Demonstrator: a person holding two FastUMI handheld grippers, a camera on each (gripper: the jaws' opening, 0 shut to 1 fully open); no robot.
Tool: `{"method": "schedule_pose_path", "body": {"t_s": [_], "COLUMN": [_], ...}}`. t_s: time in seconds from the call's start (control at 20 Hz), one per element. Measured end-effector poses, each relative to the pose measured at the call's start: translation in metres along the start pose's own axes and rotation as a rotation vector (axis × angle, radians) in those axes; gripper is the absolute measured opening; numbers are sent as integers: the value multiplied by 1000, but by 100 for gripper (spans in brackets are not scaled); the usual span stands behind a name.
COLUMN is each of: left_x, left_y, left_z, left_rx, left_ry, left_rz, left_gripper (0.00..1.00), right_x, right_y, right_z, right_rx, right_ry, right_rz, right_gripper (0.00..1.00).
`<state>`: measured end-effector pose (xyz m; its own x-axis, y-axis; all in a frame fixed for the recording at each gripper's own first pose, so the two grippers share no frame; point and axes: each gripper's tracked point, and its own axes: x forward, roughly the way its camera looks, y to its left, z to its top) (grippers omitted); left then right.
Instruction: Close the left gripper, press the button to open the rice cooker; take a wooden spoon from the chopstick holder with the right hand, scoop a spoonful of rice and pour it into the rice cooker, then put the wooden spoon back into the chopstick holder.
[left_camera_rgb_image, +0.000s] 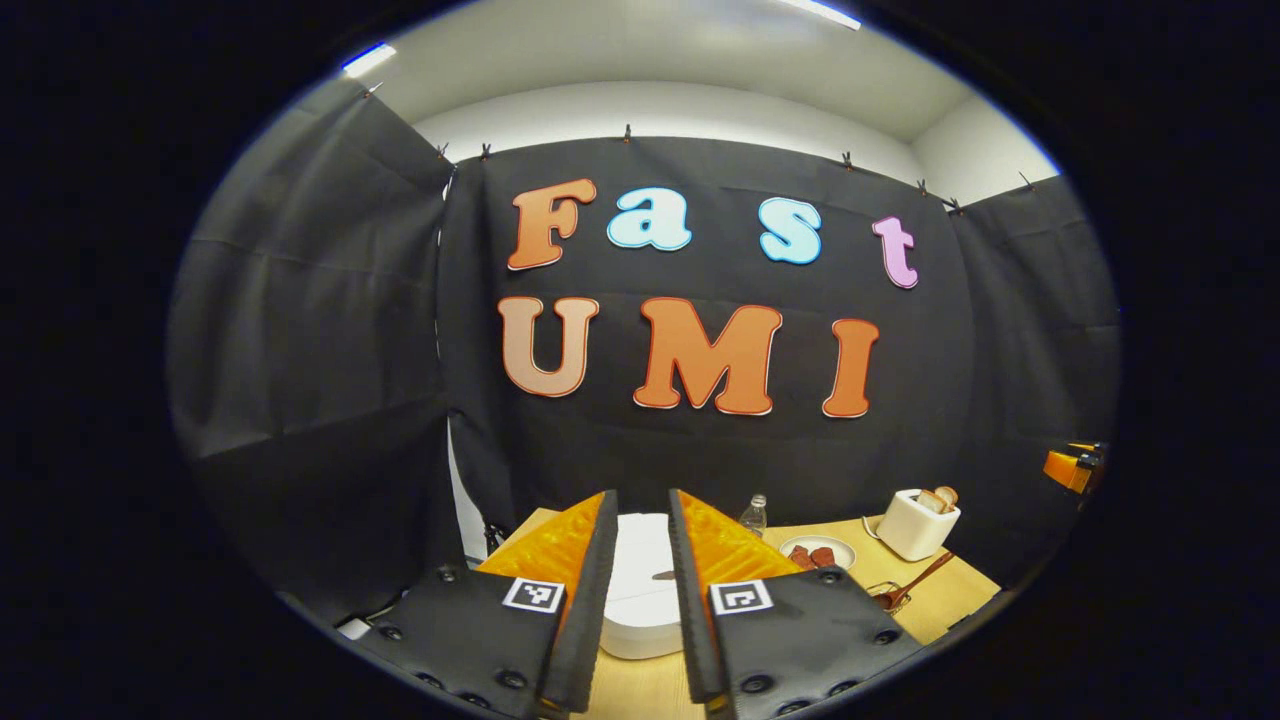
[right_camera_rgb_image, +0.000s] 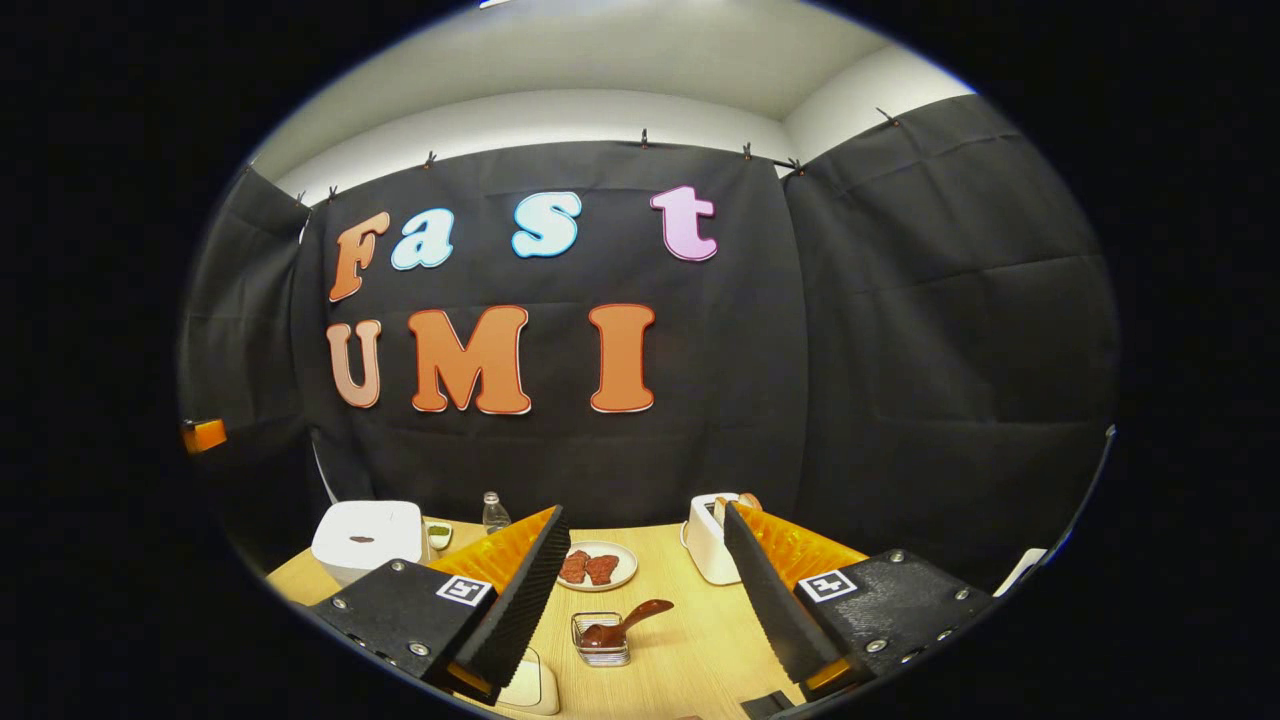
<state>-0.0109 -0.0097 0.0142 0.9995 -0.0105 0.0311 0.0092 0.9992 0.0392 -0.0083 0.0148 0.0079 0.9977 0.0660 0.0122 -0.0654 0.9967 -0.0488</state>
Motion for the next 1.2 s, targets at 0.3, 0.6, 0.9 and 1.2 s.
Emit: {"method": "schedule_pose_path", "body": {"t_s": [0.3,0.6,0.9,1.2], "left_x": [22,18,58,113], "left_y": [-4,1,-6,-25], "left_z": [-12,-18,-36,-71], "left_rx": [-7,-44,-42,-42], "left_ry": [19,62,123,193], "left_rz": [2,0,-31,-65], "left_gripper": [33,5,5,5], "right_x": [5,11,15,19], "right_y": [6,12,16,15], "right_z": [-2,-6,-12,-23], "right_rx": [-22,-23,-34,-29], "right_ry": [8,20,35,68], "right_rz": [7,8,10,-3], "right_gripper": [95,95,96,96]}}
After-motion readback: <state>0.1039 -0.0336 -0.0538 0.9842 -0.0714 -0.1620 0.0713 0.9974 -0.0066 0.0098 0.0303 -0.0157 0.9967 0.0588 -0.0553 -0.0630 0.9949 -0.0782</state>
